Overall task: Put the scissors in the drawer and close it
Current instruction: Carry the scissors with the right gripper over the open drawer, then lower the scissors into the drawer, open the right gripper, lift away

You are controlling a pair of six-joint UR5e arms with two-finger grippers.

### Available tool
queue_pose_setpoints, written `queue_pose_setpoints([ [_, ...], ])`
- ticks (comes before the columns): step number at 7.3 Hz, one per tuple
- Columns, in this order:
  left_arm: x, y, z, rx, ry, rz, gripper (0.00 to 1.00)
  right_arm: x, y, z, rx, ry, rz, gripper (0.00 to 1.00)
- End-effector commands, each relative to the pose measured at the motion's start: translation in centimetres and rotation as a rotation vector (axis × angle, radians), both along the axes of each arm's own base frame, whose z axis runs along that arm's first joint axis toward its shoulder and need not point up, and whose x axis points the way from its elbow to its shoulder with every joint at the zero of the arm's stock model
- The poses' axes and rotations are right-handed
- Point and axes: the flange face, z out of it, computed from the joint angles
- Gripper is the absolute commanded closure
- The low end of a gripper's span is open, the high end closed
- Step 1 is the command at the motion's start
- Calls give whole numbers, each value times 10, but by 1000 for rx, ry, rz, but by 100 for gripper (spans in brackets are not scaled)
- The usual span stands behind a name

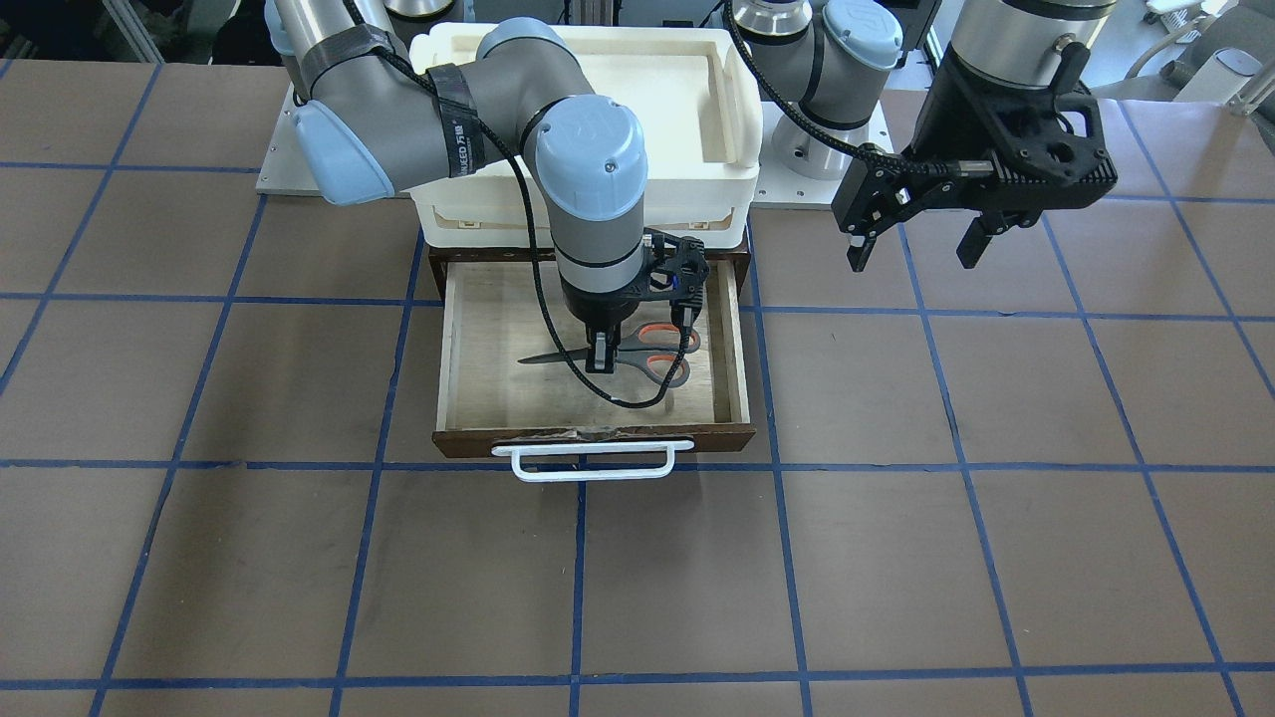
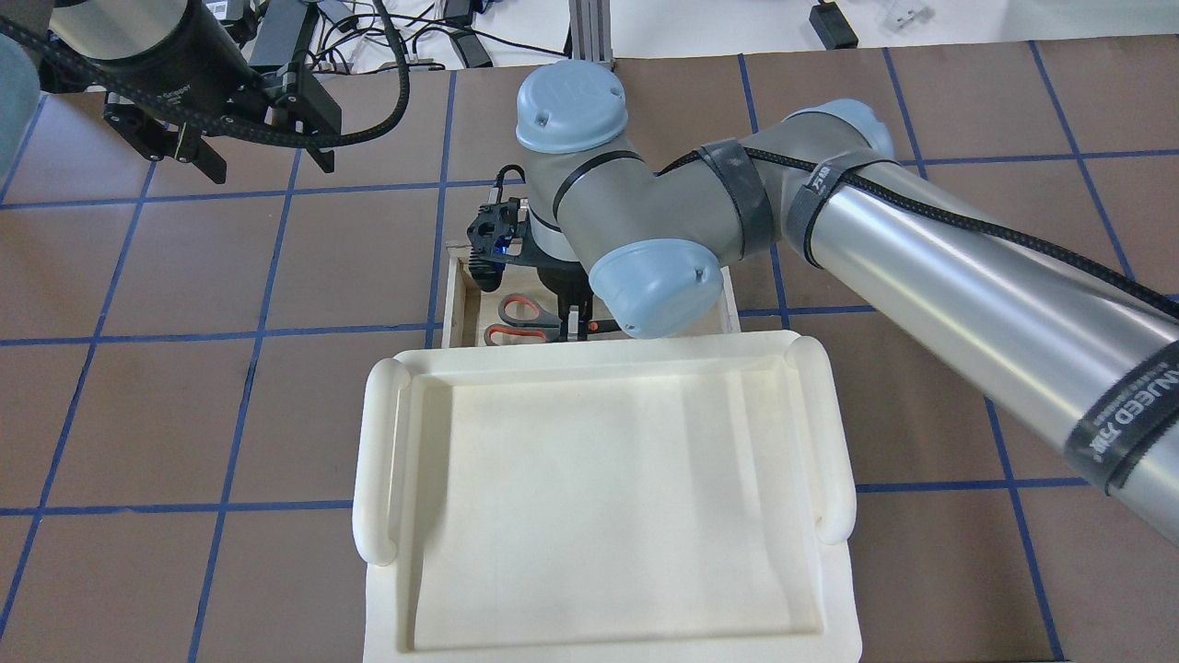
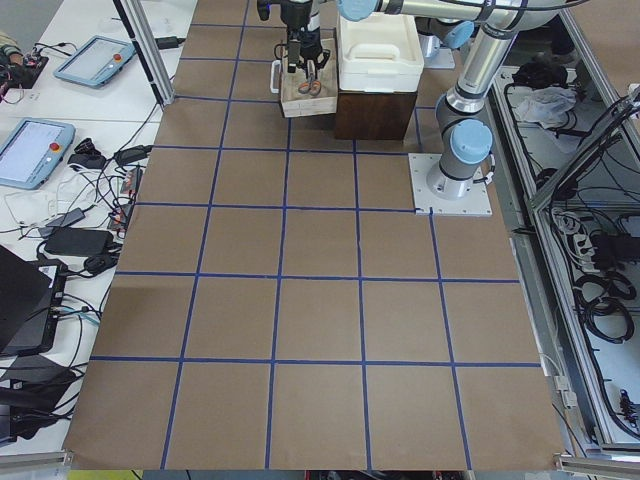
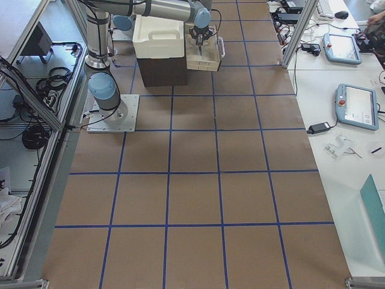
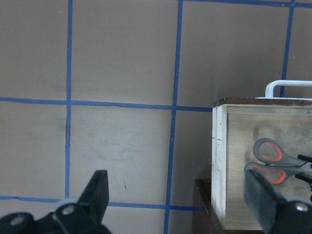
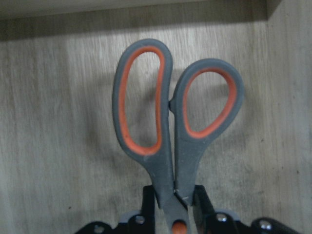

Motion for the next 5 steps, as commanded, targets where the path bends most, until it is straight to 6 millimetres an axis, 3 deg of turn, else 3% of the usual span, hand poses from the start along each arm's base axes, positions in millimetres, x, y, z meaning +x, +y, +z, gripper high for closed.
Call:
queue_pose_setpoints([
  [1,0,-12,-16,27,2,7,0,-2,2,20,-50,-2,-4,8],
  [2,0,-16,-23,40,3,8,0,-12,5,46,-80,-14,-129,1],
  [3,-5,-18,-31,43,3,2,0,-23,11,75,-100,-27,-382,0],
  [5,-7,-39,-61,2,2,-19,0,-62,2,106,-95,-51,-874,0],
])
